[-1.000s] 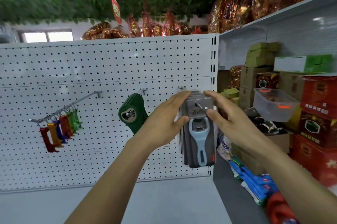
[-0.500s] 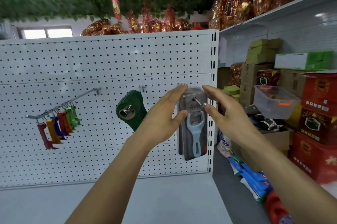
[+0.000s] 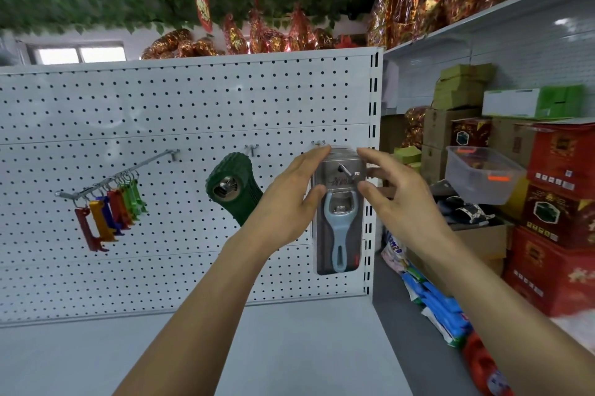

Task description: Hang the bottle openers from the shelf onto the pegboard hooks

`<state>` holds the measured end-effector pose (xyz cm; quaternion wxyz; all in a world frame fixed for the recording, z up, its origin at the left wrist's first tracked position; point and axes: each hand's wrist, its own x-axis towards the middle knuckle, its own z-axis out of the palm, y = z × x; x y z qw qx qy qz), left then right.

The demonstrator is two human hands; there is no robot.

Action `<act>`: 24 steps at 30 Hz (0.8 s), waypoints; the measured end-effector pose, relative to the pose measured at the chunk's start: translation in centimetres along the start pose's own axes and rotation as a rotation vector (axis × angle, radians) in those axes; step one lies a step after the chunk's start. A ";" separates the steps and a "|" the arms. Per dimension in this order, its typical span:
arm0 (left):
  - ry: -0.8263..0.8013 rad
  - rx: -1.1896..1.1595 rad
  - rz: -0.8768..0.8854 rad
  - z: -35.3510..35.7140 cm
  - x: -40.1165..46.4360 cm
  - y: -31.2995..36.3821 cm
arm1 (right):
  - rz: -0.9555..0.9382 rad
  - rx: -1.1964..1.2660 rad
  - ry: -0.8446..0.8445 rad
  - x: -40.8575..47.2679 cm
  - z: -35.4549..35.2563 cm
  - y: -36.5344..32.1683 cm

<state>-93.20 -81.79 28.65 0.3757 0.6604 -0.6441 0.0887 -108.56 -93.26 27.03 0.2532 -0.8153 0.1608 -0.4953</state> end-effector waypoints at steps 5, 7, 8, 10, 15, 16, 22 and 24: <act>0.005 0.005 0.004 0.0 0.0 0.0 | 0.006 -0.006 0.009 -0.1 0.1 -0.3; 0.005 0.006 0.004 0.0 -0.1 0.1 | 0.006 -0.004 0.015 -0.2 0.1 -0.4; 0.007 0.006 0.004 0.0 -0.1 0.1 | 0.009 -0.003 0.017 -0.2 0.1 -0.5; 0.009 0.005 0.003 -0.1 -0.2 0.2 | 0.006 -0.004 0.019 -0.3 0.0 -0.6; 0.016 0.045 0.013 -0.3 -0.2 0.5 | 0.002 -0.054 0.012 -0.4 0.0 -0.8; 0.017 0.064 0.022 -0.3 -0.3 0.6 | -0.003 -0.091 0.002 -0.4 0.0 -0.8; 0.049 0.204 0.034 -0.3 -1.5 0.7 | -0.014 -0.344 -0.019 -1.7 -0.4 -1.6; 0.084 0.238 0.045 -0.3 -2.2 1.1 | -0.038 -0.412 0.015 -2.3 -0.5 -2.0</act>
